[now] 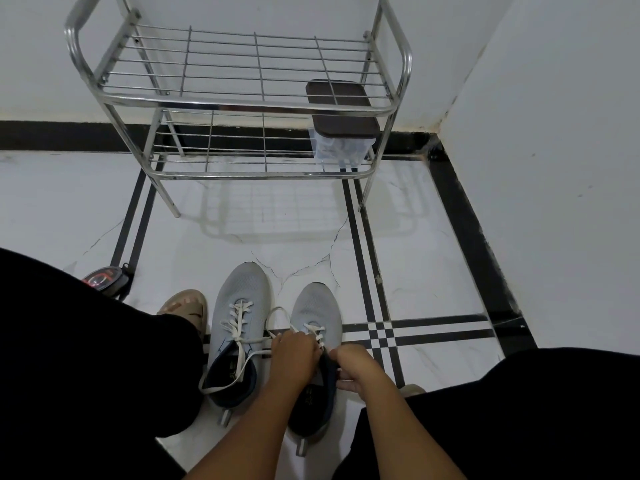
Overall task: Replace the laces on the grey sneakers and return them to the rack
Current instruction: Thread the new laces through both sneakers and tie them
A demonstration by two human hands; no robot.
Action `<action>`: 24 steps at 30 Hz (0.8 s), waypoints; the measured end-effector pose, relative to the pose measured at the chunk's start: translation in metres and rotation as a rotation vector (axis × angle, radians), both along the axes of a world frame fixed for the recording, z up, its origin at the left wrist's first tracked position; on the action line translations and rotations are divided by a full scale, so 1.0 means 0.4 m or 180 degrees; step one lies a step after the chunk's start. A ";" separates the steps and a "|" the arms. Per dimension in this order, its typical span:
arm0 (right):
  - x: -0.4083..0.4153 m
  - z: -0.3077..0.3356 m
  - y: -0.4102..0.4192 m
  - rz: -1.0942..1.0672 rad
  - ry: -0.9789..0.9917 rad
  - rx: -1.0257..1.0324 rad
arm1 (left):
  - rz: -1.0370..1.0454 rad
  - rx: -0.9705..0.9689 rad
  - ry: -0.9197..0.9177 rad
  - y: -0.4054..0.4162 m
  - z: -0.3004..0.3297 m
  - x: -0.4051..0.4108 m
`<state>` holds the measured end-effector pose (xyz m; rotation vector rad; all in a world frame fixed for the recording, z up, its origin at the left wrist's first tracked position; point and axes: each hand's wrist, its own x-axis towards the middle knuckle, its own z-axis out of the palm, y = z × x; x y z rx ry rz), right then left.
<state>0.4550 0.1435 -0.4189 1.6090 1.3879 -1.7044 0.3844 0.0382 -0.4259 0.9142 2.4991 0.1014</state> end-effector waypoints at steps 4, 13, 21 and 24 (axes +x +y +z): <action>0.008 -0.003 -0.004 -0.0438 0.0113 -0.0156 | 0.0218 0.0257 -0.0117 0.001 0.009 0.013; 0.018 0.064 0.087 -0.1897 0.0524 0.0870 | 0.1371 0.0360 -0.0152 -0.085 0.024 0.063; -0.044 0.172 0.140 -0.0926 0.0553 0.3085 | 0.1382 0.0582 -0.0483 -0.096 0.042 0.047; -0.008 0.085 0.035 0.1470 0.0166 0.1810 | 0.1186 0.0696 -0.0593 -0.093 0.045 0.050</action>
